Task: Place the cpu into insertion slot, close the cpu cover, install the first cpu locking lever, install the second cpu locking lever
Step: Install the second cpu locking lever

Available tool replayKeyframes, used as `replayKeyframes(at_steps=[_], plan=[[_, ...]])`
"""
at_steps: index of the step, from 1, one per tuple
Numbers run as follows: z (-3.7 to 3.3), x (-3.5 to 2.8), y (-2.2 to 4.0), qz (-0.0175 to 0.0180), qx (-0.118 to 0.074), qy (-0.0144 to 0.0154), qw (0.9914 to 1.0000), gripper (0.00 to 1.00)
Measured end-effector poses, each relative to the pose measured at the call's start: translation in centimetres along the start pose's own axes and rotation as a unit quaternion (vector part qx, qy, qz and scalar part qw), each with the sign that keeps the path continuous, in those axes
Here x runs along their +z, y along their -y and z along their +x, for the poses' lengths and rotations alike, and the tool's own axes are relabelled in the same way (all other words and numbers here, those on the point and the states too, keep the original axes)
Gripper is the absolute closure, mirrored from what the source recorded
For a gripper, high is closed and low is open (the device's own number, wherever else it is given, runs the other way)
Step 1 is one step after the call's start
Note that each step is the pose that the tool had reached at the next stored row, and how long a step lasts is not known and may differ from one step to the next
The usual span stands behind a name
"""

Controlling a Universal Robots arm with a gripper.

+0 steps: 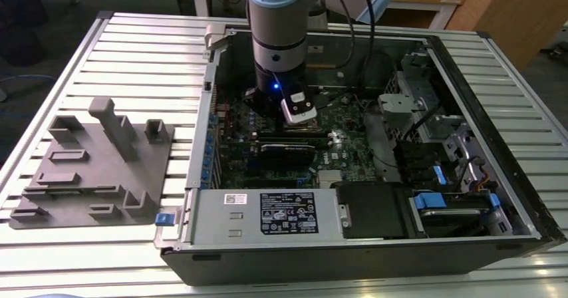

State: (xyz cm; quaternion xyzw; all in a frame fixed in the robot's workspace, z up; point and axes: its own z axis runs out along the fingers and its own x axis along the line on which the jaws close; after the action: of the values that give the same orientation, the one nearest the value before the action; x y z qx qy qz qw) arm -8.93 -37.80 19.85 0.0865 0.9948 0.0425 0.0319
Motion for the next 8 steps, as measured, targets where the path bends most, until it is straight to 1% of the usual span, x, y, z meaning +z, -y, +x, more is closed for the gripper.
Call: replayKeyframes(at_steps=[3,8], plan=[[0.03,0.04,-0.01,-0.0039,0.0,-0.0005,0.99999,0.89],[0.04,0.0,0.0,-0.0037,0.0,-0.0006,0.99999,0.89]])
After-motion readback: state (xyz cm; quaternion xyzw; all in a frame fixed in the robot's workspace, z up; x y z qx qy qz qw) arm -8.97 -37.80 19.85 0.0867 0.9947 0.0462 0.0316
